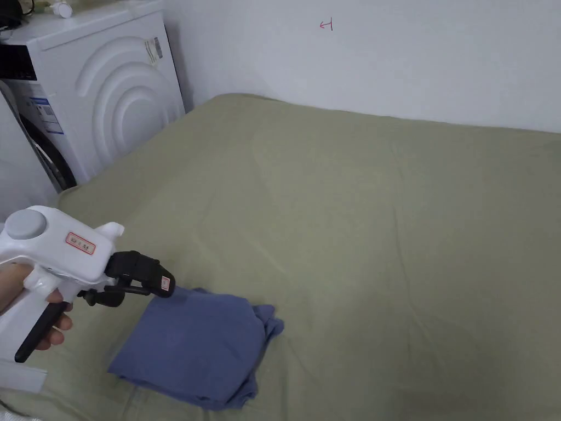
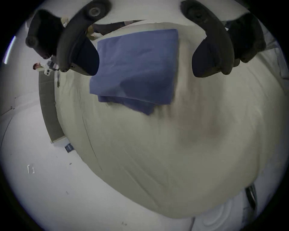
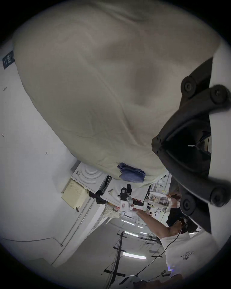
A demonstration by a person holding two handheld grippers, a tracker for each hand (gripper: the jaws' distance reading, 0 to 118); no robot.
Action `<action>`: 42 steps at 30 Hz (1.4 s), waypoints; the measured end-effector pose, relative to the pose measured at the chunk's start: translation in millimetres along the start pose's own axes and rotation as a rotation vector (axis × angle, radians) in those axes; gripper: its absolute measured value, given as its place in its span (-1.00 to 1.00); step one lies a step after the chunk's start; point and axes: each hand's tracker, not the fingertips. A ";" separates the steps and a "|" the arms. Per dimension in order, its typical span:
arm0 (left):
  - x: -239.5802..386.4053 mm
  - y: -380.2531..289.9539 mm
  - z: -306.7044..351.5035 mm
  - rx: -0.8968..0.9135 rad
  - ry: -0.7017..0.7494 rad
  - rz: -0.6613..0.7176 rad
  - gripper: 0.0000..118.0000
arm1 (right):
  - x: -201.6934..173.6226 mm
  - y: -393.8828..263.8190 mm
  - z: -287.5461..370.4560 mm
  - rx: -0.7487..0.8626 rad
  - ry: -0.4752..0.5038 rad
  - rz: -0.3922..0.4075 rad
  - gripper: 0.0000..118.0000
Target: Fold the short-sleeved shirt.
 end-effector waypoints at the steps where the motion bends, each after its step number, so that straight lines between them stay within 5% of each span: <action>1: 3.0 -1.9 6.3 -0.003 0.021 0.004 0.99 | -2.0 1.5 4.4 0.006 -0.002 0.004 -0.98; 3: 18.0 -9.3 19.7 0.029 0.071 -0.031 0.76 | -7.2 4.9 13.9 0.028 -0.010 0.028 -0.98; 4: 26.0 -11.4 24.6 0.048 0.085 -0.040 0.41 | -11.1 7.3 18.8 0.036 -0.013 0.038 -0.98; 6: 55.0 -21.7 34.1 0.130 0.073 -0.067 -0.95 | -21.4 14.7 32.6 0.073 -0.030 0.089 -0.98; 12: 177.9 -71.0 32.2 0.321 0.036 -0.177 -1.00 | -79.0 31.1 74.6 0.282 -0.220 0.271 -0.98; 17: 313.8 -135.7 31.3 0.572 -0.002 -0.361 -1.00 | -136.8 32.3 92.5 0.506 -0.521 0.436 -0.98; 19: 366.2 -169.3 34.5 0.764 0.024 -0.416 -1.00 | -159.7 30.3 97.5 0.601 -0.657 0.566 -0.98; 24: 446.8 -220.2 33.9 0.985 0.056 -0.492 -1.00 | -199.3 16.1 110.0 0.776 -0.844 0.729 -0.98; 42: 467.2 -237.2 49.7 1.061 0.117 -0.525 -1.00 | -212.7 7.5 125.8 0.849 -0.781 0.698 -0.98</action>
